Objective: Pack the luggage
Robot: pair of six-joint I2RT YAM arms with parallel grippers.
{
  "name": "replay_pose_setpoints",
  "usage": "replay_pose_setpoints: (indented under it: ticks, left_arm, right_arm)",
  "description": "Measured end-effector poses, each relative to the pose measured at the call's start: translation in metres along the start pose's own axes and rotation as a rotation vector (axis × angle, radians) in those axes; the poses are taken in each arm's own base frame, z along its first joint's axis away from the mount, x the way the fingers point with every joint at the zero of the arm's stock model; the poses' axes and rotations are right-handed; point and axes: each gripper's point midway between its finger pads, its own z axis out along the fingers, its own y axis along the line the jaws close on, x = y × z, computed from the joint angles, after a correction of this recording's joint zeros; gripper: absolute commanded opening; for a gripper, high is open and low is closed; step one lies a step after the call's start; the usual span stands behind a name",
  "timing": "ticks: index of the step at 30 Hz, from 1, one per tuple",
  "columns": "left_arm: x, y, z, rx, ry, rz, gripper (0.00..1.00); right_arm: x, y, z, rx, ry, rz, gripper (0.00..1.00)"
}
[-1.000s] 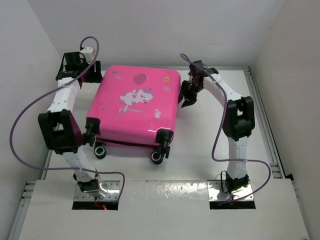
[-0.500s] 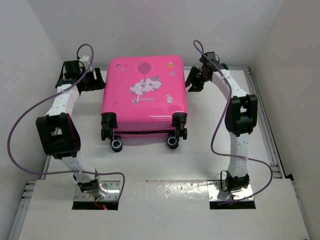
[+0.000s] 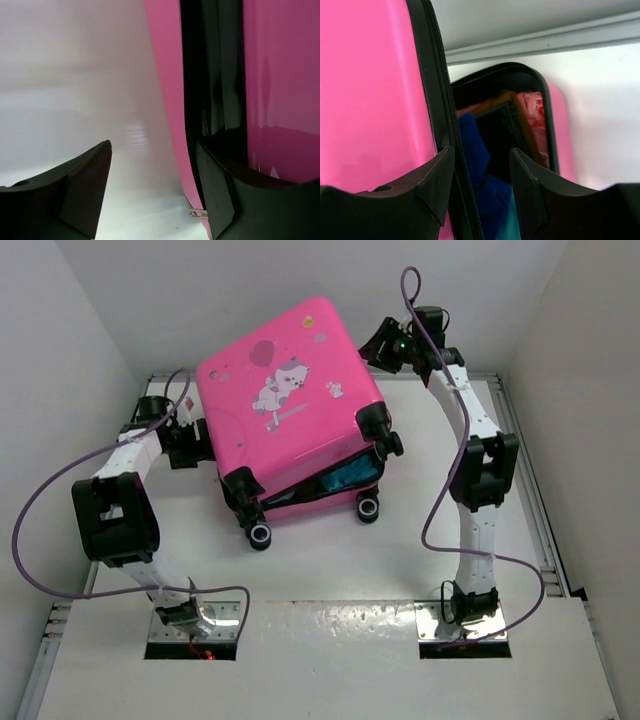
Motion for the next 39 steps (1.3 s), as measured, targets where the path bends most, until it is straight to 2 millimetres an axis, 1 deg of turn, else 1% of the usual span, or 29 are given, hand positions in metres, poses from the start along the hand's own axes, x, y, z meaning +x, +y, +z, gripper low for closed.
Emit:
replay_pose_setpoints:
  ticks: [2, 3, 5, 6, 7, 9, 11, 12, 13, 15, 16, 18, 19, 20, 23, 25, 27, 28, 29, 30, 31, 32, 33, 34, 35, 36, 37, 38, 39]
  left_arm:
    - [0.002, -0.002, 0.001, 0.007, 0.008, -0.035, 0.74]
    - [0.002, -0.003, 0.001, 0.009, 0.01, -0.049, 0.74]
    - [0.002, -0.002, 0.001, 0.008, 0.007, -0.066, 0.74]
    - [0.001, -0.001, 0.0, 0.01, 0.004, -0.074, 0.74]
    - [0.001, 0.0, 0.0, 0.013, 0.001, -0.08, 0.74]
    - [-0.001, 0.002, -0.003, 0.024, -0.017, -0.093, 0.74]
    - [-0.004, 0.006, -0.007, 0.025, -0.042, -0.098, 0.74]
    - [-0.005, 0.009, -0.01, 0.024, -0.057, -0.101, 0.74]
    - [-0.007, 0.01, -0.014, 0.025, -0.071, -0.103, 0.74]
    - [-0.01, 0.012, -0.021, 0.036, -0.104, -0.107, 0.74]
    - [-0.01, 0.012, -0.025, 0.041, -0.117, -0.107, 0.75]
    - [-0.009, 0.014, -0.036, 0.047, -0.148, -0.111, 0.77]
    - [-0.008, 0.013, -0.041, 0.054, -0.161, -0.11, 0.77]
    - [-0.008, 0.013, -0.046, 0.056, -0.176, -0.112, 0.78]
    - [-0.006, 0.015, -0.057, 0.061, -0.21, -0.117, 0.78]
    - [-0.006, 0.021, -0.061, 0.053, -0.223, -0.128, 0.79]
    - [-0.007, 0.027, -0.063, 0.042, -0.233, -0.138, 0.8]
    - [-0.007, 0.03, -0.064, 0.036, -0.239, -0.145, 0.8]
    - [-0.008, 0.034, -0.065, 0.029, -0.244, -0.151, 0.8]
    - [-0.009, 0.037, -0.067, 0.022, -0.252, -0.156, 0.81]
    - [-0.01, 0.041, -0.068, 0.013, -0.259, -0.161, 0.82]
    - [-0.011, 0.045, -0.069, 0.006, -0.264, -0.167, 0.82]
    - [-0.012, 0.049, -0.071, -0.005, -0.272, -0.174, 0.82]
    - [-0.013, 0.053, -0.072, -0.014, -0.278, -0.18, 0.82]
    - [-0.014, 0.057, -0.074, -0.023, -0.287, -0.187, 0.82]
    - [-0.015, 0.06, -0.075, -0.031, -0.296, -0.194, 0.82]
    - [-0.016, 0.063, -0.077, -0.037, -0.305, -0.202, 0.82]
    - [-0.015, 0.067, -0.078, -0.043, -0.313, -0.21, 0.82]
    - [-0.015, 0.069, -0.079, -0.046, -0.317, -0.216, 0.8]
  right_arm:
    - [-0.002, 0.002, 0.0, -0.008, -0.008, -0.007, 0.5]
    - [0.0, 0.0, 0.001, -0.005, -0.005, -0.009, 0.48]
    - [0.009, -0.009, 0.004, 0.016, 0.014, -0.007, 0.42]
    - [0.016, -0.016, 0.005, 0.032, 0.033, -0.002, 0.38]
    - [0.022, -0.022, 0.006, 0.046, 0.05, 0.001, 0.36]
    - [0.041, -0.036, 0.006, 0.076, 0.108, 0.005, 0.36]
    - [0.058, -0.046, 0.005, 0.092, 0.161, 0.006, 0.4]
    - [0.064, -0.051, 0.005, 0.102, 0.178, 0.006, 0.43]
    - [0.071, -0.057, 0.004, 0.114, 0.199, 0.005, 0.48]
    - [0.08, -0.069, 0.001, 0.138, 0.23, -0.002, 0.51]
    - [0.082, -0.073, -0.001, 0.146, 0.24, -0.002, 0.51]
    - [0.081, -0.074, -0.003, 0.132, 0.247, -0.008, 0.54]
    - [0.078, -0.073, -0.002, 0.125, 0.24, -0.018, 0.54]
    - [0.074, -0.073, -0.003, 0.12, 0.231, -0.028, 0.57]
    - [0.059, -0.074, -0.007, 0.105, 0.204, -0.068, 0.62]
    - [0.047, -0.075, -0.014, 0.096, 0.182, -0.112, 0.66]
    - [0.03, -0.072, -0.032, 0.085, 0.159, -0.153, 0.69]
    - [0.021, -0.068, -0.046, 0.069, 0.144, -0.176, 0.69]
    - [0.01, -0.062, -0.066, 0.047, 0.123, -0.201, 0.69]
    - [0.007, -0.054, -0.085, 0.027, 0.116, -0.224, 0.68]
    - [0.003, -0.047, -0.109, 0.008, 0.1, -0.252, 0.64]
    - [0.006, -0.038, -0.135, -0.01, 0.08, -0.29, 0.58]
    - [0.017, -0.032, -0.159, -0.02, 0.086, -0.323, 0.34]
    - [0.034, -0.02, -0.189, -0.047, 0.077, -0.384, 0.24]
    - [0.053, -0.011, -0.21, -0.071, 0.067, -0.437, 0.16]
    - [0.084, -0.001, -0.235, -0.103, 0.077, -0.491, 0.03]
    - [0.109, 0.007, -0.254, -0.139, 0.054, -0.576, 0.0]
    - [0.135, 0.012, -0.267, -0.18, 0.032, -0.667, 0.0]
    - [0.167, 0.012, -0.278, -0.228, 0.035, -0.737, 0.0]
